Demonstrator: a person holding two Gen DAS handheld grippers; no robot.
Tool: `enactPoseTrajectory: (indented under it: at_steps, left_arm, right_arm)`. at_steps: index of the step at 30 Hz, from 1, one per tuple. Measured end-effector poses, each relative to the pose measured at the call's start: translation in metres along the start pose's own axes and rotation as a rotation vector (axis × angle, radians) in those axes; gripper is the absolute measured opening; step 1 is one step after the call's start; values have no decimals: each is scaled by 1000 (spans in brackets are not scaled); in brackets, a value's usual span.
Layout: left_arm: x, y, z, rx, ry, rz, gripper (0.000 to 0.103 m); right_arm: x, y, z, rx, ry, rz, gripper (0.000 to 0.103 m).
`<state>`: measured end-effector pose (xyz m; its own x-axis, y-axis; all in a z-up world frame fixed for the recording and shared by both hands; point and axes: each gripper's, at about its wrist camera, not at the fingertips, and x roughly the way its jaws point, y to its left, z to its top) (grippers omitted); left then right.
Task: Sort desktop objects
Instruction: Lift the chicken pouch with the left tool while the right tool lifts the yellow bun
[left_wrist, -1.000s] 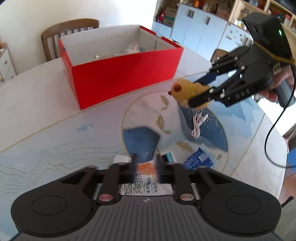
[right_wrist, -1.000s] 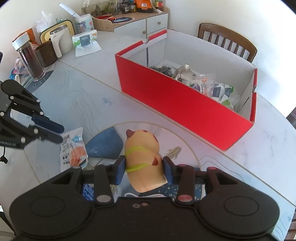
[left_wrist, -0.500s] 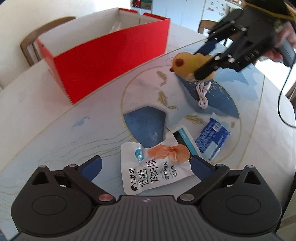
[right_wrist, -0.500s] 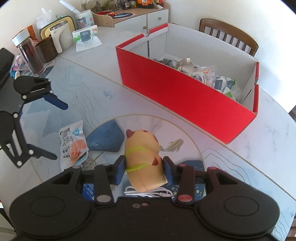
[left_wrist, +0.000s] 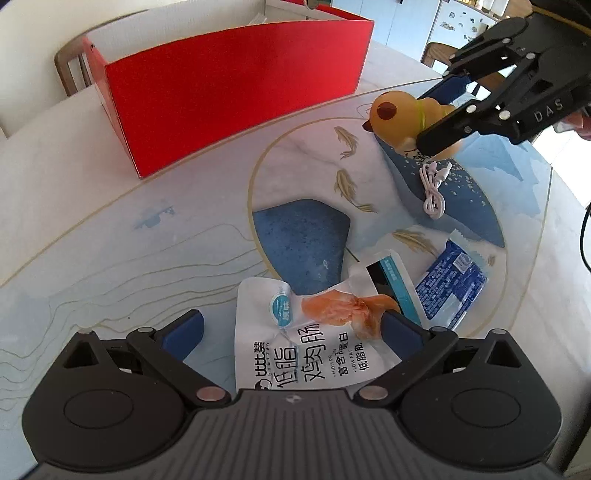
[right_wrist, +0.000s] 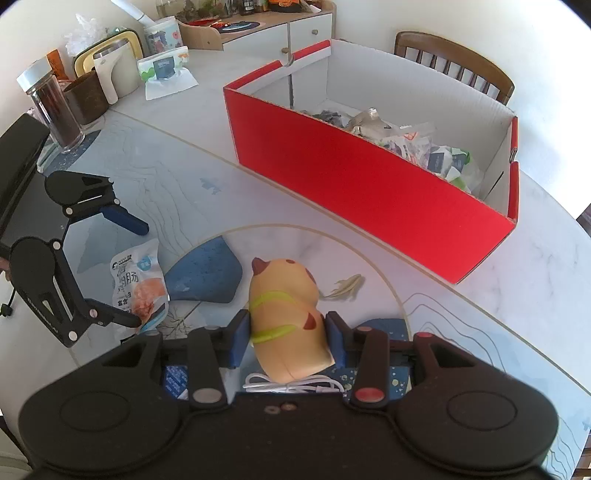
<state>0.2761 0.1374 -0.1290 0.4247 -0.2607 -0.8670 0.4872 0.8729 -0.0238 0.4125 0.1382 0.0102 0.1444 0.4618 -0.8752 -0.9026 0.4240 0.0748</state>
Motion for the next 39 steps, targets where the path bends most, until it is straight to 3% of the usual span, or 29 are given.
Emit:
enactPoseTrajectory:
  at_steps: [5,11,29,39]
  left_arm:
    - [0,-5,-4,11,-8,31,101]
    - [-6,-12,-6,23,-31,24,74]
    - [-34,0,-1,-87,-81,-2,72]
    - [-62,3,36,-97,-144,41,72]
  right_arm:
    - [2,-1,0,2,4,0,43]
    - [4,-1,0,3,10,-2,43]
    - [-11,-3,1,-5,-12,-15,43]
    - [-28,-7,11,-9,-51,-23,43]
